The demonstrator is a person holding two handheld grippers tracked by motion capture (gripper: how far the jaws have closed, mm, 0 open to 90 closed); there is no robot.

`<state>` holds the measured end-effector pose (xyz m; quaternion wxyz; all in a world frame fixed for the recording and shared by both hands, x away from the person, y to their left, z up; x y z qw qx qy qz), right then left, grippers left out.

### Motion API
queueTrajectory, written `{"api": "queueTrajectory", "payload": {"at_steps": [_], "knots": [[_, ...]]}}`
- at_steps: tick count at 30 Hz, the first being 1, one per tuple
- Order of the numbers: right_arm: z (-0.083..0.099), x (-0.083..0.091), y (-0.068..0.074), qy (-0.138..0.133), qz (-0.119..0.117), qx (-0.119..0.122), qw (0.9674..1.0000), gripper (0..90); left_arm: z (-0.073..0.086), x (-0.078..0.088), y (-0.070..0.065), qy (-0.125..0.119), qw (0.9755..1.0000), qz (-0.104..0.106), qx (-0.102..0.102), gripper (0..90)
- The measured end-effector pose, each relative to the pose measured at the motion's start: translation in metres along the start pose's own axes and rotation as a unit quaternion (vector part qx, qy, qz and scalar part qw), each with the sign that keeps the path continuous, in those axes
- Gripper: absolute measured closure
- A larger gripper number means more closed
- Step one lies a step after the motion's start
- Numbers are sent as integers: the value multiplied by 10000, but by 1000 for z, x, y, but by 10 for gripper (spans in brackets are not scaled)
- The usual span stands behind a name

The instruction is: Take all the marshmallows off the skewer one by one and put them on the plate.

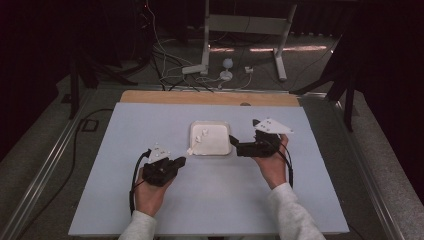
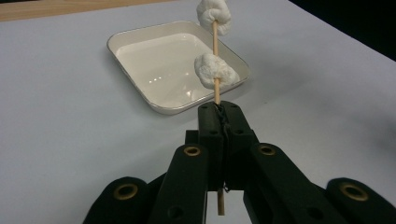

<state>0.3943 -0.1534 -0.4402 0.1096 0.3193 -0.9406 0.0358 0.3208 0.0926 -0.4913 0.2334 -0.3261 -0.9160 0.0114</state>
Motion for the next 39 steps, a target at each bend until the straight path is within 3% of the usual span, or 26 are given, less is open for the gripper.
{"api": "queueTrajectory", "payload": {"at_steps": [8,11,13,17,24,27,32,39], "knots": [[-1,-21,14,158,-174,-19,9997,65,-1,-1,-6,-12,10000,73,-51,896],[-1,-26,17,190,-118,27,9997,184,0,-2,-7,-10,9999,88,-53,897],[0,-28,20,209,-39,83,9997,321,-1,-2,-8,-15,9999,88,-53,897],[1,-32,28,251,-287,78,9992,466,-1,-1,-7,-34,10000,75,-55,897],[10,-45,46,489,-631,57,9968,519,-1,-2,-10,-31,9999,120,-114,897],[12,-51,46,556,-720,-161,9957,524,-2,-2,-11,-56,9998,146,-115,897],[15,-56,49,676,-879,-313,9933,654,-3,-1,-10,-49,9997,139,-168,898],[16,-61,54,773,-724,-34,9944,761,-3,0,-10,-33,9998,134,-176,899]]}}
Point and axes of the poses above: each handheld gripper's, and its own axes: x roughly backward along the jaws, z roughly out of its underside, y roughly to its left, the point moved 6 cm from there along -x, roughly forward along the jaws, and after that the axes turned 8 degrees about -y, right-handed, at the moved point
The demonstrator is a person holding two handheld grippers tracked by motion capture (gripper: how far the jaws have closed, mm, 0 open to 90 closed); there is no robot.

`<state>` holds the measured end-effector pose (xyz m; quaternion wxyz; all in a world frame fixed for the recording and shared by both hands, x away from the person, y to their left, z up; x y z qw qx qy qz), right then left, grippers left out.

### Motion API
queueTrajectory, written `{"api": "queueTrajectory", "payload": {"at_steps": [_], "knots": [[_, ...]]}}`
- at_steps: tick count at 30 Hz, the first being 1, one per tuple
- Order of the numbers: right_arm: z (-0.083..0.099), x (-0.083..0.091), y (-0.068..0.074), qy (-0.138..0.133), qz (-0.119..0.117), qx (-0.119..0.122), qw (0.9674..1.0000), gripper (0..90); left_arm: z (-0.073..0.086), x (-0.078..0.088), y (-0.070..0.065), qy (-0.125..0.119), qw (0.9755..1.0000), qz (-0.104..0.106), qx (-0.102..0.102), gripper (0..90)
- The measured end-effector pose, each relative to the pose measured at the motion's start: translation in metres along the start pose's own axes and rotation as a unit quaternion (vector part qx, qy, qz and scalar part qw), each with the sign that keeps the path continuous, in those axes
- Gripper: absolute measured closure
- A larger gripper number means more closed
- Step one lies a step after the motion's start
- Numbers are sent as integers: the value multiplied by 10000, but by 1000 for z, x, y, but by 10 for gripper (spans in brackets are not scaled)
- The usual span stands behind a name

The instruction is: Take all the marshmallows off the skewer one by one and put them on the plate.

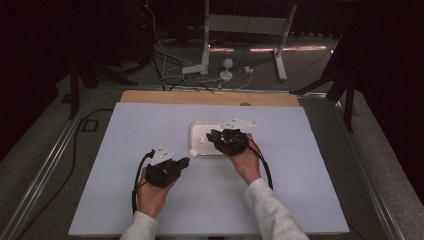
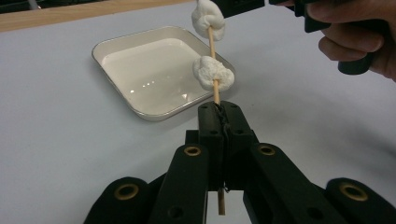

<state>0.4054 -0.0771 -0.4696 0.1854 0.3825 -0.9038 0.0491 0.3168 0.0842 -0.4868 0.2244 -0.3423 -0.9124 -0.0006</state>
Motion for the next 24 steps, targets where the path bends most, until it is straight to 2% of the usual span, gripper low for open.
{"api": "queueTrajectory", "payload": {"at_steps": [3,11,13,14,15,16,19,22,24], "knots": [[0,-3,2,29,175,141,9997,785,0,0,0,21,10000,-44,8,899],[1,-9,1,57,510,240,9984,816,0,0,2,44,9998,-133,119,900],[2,-9,-9,46,1028,296,9943,827,0,2,2,62,9999,-93,96,900],[3,-7,-18,7,1012,-19,9949,826,-1,5,5,28,9997,-192,117,900],[4,-6,-25,-9,930,-309,9952,823,-1,5,5,28,9997,-192,117,900],[5,-4,-29,26,799,-406,9960,817,-3,7,8,-32,9996,-199,206,899],[9,-2,-31,192,770,-180,9967,798,-1,5,11,-3,9994,-235,262,899],[12,-4,-32,254,777,-184,9965,788,1,4,12,18,9992,-266,293,898],[20,-12,-34,441,742,-262,9959,767,1,4,12,11,9992,-251,322,898]]}}
Point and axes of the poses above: each handheld gripper's, and its own axes: x roughly backward along the jaws, z roughly out of its underside, y roughly to its left, the point moved 6 cm from there along -x, roughly forward along the jaws, and after that the axes turned 8 degrees about -y, right-handed, at the moved point
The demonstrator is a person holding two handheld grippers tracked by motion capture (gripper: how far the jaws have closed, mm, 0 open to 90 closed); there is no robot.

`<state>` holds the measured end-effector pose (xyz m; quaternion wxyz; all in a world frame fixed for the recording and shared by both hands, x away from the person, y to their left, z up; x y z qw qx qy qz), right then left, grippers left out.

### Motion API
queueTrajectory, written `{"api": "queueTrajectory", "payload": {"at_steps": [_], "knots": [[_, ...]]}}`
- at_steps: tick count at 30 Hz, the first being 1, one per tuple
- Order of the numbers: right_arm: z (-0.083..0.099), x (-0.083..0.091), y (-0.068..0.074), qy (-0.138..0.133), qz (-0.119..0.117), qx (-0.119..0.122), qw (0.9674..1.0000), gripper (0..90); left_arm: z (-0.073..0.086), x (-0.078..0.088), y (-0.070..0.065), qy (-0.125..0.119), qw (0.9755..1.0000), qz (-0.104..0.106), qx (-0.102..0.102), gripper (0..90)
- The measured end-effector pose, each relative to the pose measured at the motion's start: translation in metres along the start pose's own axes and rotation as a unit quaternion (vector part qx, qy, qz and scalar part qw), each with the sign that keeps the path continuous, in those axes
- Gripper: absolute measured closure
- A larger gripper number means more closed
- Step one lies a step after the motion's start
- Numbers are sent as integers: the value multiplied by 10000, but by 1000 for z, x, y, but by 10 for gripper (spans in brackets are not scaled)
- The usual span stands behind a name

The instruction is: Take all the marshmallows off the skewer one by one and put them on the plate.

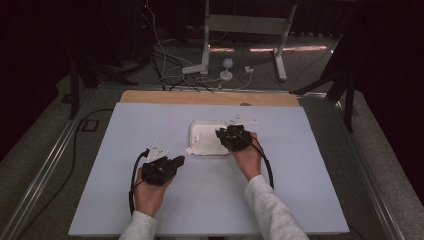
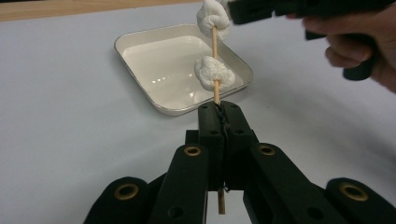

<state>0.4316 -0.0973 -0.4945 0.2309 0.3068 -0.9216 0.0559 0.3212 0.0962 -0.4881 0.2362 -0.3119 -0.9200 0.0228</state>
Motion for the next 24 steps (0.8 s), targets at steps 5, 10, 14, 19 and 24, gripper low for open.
{"api": "queueTrajectory", "payload": {"at_steps": [5,10,14,19,24], "knots": [[11,-13,-5,326,21,-132,9994,507,1,0,1,0,10000,-3,10,898],[13,-11,-10,333,5,-448,9984,325,1,0,4,0,10000,-37,21,897],[8,-4,-2,223,-222,-410,9987,292,1,0,3,-4,10000,-42,14,897],[2,6,12,62,-488,-336,9982,288,1,0,3,-3,10000,-51,13,897],[-5,14,26,-139,-685,-234,9973,304,1,-1,3,-5,10000,-55,15,897]]}}
Point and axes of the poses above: each handheld gripper's, and its own axes: x roughly backward along the jaws, z roughly out of its underside, y roughly to its left, the point moved 6 cm from there along -x, roughly forward along the jaws, and after that the axes turned 8 degrees about -y, right-handed, at the moved point
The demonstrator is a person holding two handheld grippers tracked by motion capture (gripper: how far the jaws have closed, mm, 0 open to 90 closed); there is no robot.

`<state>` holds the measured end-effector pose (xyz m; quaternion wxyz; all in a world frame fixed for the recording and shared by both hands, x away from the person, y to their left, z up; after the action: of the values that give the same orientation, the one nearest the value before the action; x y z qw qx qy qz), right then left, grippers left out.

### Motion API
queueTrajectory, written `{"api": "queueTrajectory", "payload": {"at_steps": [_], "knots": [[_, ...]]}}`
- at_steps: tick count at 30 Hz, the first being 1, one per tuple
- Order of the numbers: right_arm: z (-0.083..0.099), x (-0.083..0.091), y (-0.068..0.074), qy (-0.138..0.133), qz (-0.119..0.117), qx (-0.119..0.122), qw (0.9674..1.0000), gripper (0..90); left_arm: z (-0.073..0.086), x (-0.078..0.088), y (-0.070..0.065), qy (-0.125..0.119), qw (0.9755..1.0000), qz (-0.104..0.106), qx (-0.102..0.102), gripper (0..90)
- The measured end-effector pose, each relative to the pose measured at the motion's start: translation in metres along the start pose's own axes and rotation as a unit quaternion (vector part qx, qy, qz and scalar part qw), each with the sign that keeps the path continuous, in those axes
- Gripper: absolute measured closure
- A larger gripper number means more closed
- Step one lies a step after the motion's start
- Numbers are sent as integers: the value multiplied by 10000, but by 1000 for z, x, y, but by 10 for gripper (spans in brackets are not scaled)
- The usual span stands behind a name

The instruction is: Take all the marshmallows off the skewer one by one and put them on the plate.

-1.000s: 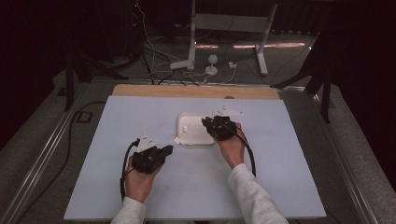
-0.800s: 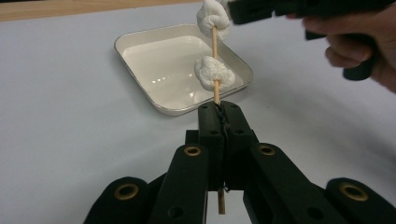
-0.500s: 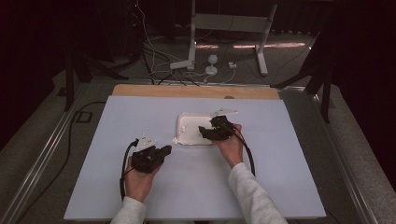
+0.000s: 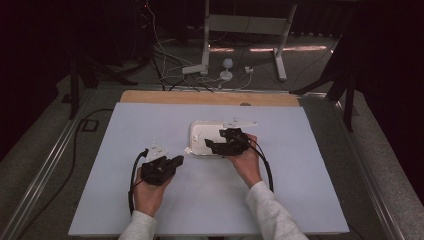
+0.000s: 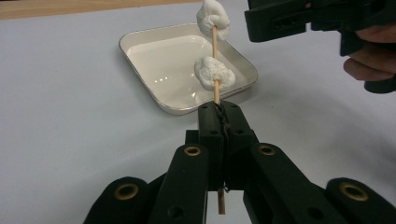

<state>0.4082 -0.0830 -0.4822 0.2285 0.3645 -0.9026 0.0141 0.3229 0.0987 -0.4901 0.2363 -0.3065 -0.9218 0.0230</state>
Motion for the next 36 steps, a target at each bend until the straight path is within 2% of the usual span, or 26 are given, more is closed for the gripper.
{"api": "queueTrajectory", "payload": {"at_steps": [4,8,16,29,36], "knots": [[-3,2,11,-101,-121,185,9997,330,0,-1,-1,8,10000,8,-6,897],[-4,3,17,-167,-181,248,9994,362,0,-1,-2,15,10000,22,-30,897],[-7,0,31,-273,-390,448,9979,502,-1,-1,-3,16,10000,36,-58,897],[-7,-8,37,-207,-299,680,9970,619,-2,0,-6,-1,9999,62,-98,898],[-7,-8,40,-204,-300,797,9962,715,-2,0,-7,-15,9999,33,-123,898]]}}
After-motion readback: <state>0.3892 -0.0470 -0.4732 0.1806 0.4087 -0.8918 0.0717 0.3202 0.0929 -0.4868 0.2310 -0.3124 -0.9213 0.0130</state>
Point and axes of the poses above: each handheld gripper's, and its own axes: x roughly backward along the jaws, z roughly out of its underside, y roughly to its left, the point moved 6 cm from there along -x, roughly forward along the jaws, and after that the axes turned 8 degrees about -y, right-handed, at the moved point
